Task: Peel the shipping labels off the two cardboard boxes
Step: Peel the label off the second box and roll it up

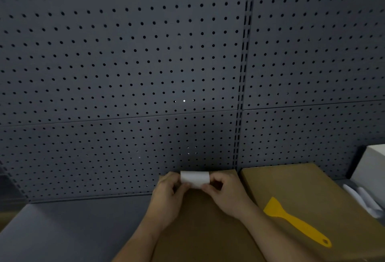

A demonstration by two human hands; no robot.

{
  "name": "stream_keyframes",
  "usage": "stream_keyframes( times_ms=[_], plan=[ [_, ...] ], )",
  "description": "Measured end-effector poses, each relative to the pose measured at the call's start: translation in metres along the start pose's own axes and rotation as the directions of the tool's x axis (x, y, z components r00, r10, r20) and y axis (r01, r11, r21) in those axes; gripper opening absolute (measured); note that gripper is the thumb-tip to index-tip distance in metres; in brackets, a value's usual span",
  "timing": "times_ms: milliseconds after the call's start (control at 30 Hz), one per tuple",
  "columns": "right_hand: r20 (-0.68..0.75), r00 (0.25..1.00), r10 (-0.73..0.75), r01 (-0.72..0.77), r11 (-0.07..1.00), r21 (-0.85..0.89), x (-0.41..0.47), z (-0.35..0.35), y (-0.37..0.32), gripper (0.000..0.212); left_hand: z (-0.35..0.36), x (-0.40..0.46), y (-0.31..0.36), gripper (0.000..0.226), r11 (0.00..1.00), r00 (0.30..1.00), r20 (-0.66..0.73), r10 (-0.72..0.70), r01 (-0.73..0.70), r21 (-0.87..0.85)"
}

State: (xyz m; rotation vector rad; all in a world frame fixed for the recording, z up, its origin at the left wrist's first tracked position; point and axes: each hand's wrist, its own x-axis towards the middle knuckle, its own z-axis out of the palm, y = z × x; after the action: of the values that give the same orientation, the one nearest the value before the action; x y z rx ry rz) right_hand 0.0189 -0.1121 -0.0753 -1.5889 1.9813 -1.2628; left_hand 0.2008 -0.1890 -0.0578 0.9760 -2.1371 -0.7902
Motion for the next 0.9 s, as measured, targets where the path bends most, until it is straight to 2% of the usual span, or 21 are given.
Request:
stream_keyframes(
  times_ms=[133, 267, 367, 400, 467, 533, 600, 700, 833, 900],
  plan=[
    [0.046, 0.999, 0.015, -0.016, 1.000, 0.003, -0.005, -0.006, -0.012, 0.021, 0.000, 0.000, 0.002, 0.011, 0.999, 0.999, 0.015, -0.029, 0.029, -0.021],
    [0.103, 0.995, 0.017, -0.016, 1.000, -0.018, -0.008, -0.014, -0.024, 0.031, 0.000, 0.003, 0.001, 0.020, 0.988, 0.991, 0.049, -0.126, 0.130, -0.084],
    [0.085, 0.996, -0.013, 0.012, 1.000, 0.018, -0.011, -0.018, -0.031, 0.022, 0.000, 0.007, 0.002, 0.024, 0.952, 0.979, 0.040, -0.198, 0.202, -0.228],
    [0.035, 0.999, -0.036, 0.035, 0.999, 0.023, -0.012, -0.017, -0.029, 0.019, -0.001, 0.008, 0.002, 0.022, 0.931, 0.974, 0.038, -0.223, 0.224, -0.290],
    [-0.163, 0.981, -0.110, 0.095, 0.991, -0.095, -0.015, -0.016, -0.024, 0.022, -0.004, 0.010, 0.003, 0.021, 0.895, 0.968, 0.057, -0.245, 0.249, -0.371],
    [-0.360, 0.907, -0.221, 0.137, 0.960, -0.244, -0.020, -0.014, -0.024, 0.018, -0.008, 0.011, 0.004, 0.025, 0.889, 0.974, 0.087, -0.210, 0.228, -0.398],
    [-0.434, 0.851, -0.295, 0.160, 0.933, -0.321, -0.024, -0.013, -0.031, 0.014, -0.010, 0.012, 0.004, 0.027, 0.879, 0.972, 0.113, -0.204, 0.233, -0.416],
    [-0.376, 0.873, -0.311, 0.176, 0.920, -0.351, -0.030, -0.014, -0.039, 0.029, -0.008, 0.013, -0.001, 0.023, 0.875, 0.966, 0.153, -0.206, 0.252, -0.413],
    [-0.171, 0.963, -0.210, 0.147, 0.935, -0.322, -0.036, -0.024, -0.054, 0.072, -0.013, 0.017, 0.000, 0.024, 0.874, 0.964, 0.237, -0.121, 0.217, -0.435],
    [-0.075, 0.985, -0.159, 0.127, 0.939, -0.320, -0.041, -0.033, -0.063, 0.086, -0.018, 0.016, 0.009, 0.024, 0.879, 0.950, 0.307, -0.064, 0.199, -0.433]
  ],
)
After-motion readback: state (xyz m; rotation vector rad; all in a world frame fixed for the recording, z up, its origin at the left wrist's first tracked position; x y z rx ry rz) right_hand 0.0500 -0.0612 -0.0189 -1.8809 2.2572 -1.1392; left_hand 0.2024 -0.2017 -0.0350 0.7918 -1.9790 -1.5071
